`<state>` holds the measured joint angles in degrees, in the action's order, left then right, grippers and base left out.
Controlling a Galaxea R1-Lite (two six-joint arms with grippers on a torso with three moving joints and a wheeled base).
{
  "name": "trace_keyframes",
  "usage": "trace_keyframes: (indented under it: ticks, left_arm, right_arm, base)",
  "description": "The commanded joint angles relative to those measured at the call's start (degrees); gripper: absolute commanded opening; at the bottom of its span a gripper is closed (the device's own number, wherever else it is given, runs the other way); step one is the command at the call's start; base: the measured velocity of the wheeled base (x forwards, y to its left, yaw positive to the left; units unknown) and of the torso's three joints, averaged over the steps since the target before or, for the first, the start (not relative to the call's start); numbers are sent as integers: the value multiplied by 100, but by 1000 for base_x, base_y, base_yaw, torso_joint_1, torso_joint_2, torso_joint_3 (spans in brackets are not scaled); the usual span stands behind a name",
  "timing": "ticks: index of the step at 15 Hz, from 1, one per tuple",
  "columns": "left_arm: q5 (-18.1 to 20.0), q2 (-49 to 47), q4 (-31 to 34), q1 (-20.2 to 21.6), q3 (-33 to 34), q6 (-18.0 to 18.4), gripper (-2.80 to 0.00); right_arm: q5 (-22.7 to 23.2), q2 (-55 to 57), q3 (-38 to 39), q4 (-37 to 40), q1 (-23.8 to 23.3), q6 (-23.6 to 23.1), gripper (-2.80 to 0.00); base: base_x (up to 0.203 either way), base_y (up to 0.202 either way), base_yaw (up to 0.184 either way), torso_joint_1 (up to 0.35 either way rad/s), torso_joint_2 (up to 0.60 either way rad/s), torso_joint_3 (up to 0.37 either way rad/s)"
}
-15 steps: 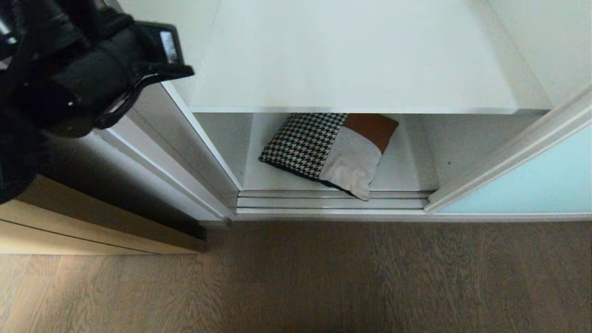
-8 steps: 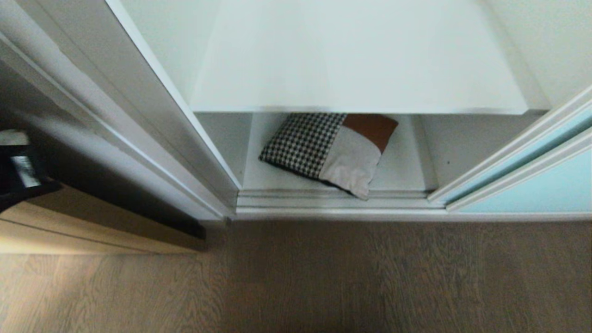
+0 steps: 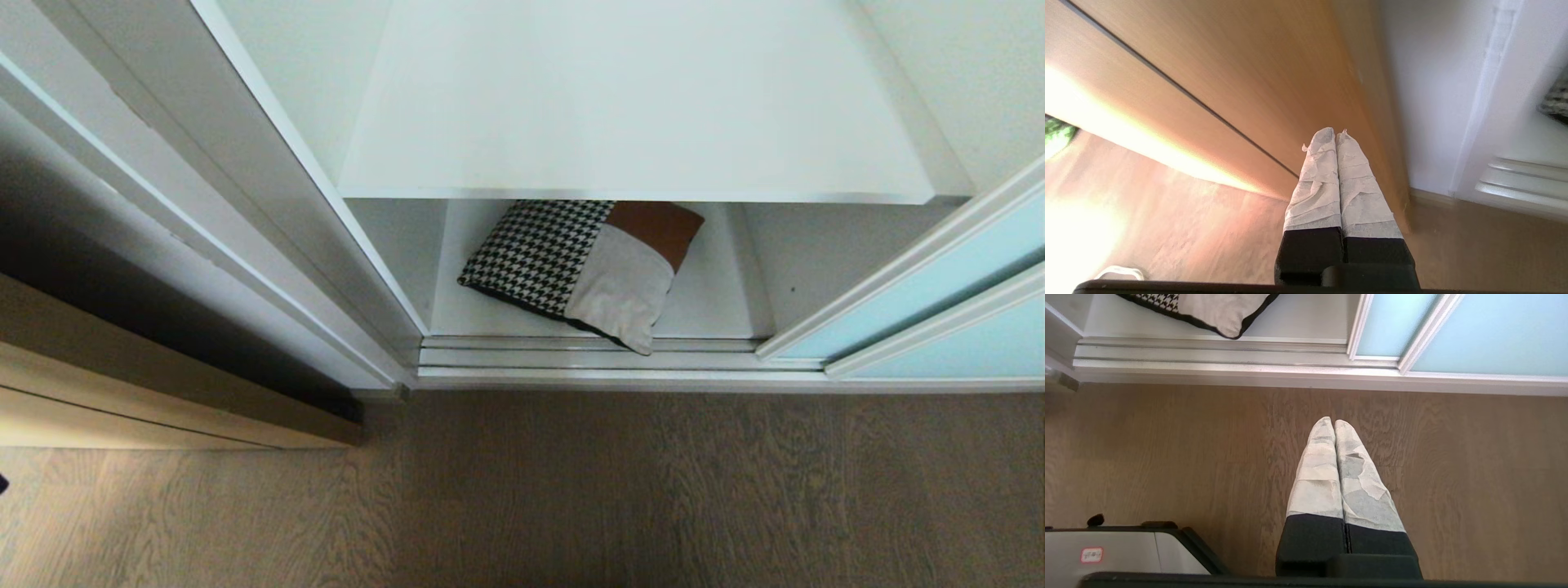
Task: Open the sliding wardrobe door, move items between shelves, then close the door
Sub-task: Open the door
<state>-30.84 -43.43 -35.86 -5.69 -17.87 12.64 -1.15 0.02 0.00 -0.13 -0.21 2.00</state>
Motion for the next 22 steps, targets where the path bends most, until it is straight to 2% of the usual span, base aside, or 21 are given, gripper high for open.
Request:
trace_keyframes:
  ticks: [1, 6, 8, 11, 13, 14, 16, 17, 18, 19, 20, 22]
  left_arm:
    - [2, 742, 236, 11, 426, -47, -280]
    - [21, 2174, 1268, 243, 1184, -188, -280]
    - [143, 2673, 1800, 286, 1360, -295, -280]
    - [439, 3158, 2098, 410, 1690, -507, -280]
    - [870, 3438, 2340, 510, 1790, -857, -280]
    - [1080, 3593, 2511, 520, 1793, -883, -280]
    - [1625, 4144, 3360, 541, 1606, -967, -280]
    - [2038, 4320, 3948, 551, 1463, -1194, -280]
    - [2372, 4335, 4179, 556, 1408, -1625, -280]
    - [2875, 4334, 4275, 559, 1397, -1852, -280]
    - [3162, 4334, 4323, 558, 1397, -2205, -280]
    - [3349, 4334, 4346, 559, 1400, -2763, -280]
  right_arm:
    - [0, -2, 0, -4, 12, 2, -280]
    - [0, -2, 0, -4, 12, 2, -280]
    - [0, -2, 0, -4, 12, 2, -280]
    - [0, -2, 0, -4, 12, 2, -280]
    - [0, -2, 0, -4, 12, 2, -280]
    - [0, -2, 0, -4, 12, 2, -280]
    - [0, -2, 0, -4, 12, 2, -280]
    - [0, -2, 0, -4, 12, 2, -280]
    - [0, -2, 0, -4, 12, 2, -280]
    - [0, -2, 0, -4, 12, 2, -280]
    - [0, -2, 0, -4, 12, 2, -280]
    - [0, -2, 0, -4, 12, 2, -280]
  base:
    - [0, 0, 0, 0, 0, 0]
    - [0, 0, 0, 0, 0, 0]
    - [0, 0, 0, 0, 0, 0]
    - [0, 0, 0, 0, 0, 0]
    - [0, 0, 0, 0, 0, 0]
    - [0, 0, 0, 0, 0, 0]
    - [0, 0, 0, 0, 0, 0]
    - [0, 0, 0, 0, 0, 0]
    - [0, 0, 0, 0, 0, 0]
    - [0, 0, 0, 0, 0, 0]
    - [0, 0, 0, 0, 0, 0]
    - [0, 0, 0, 0, 0, 0]
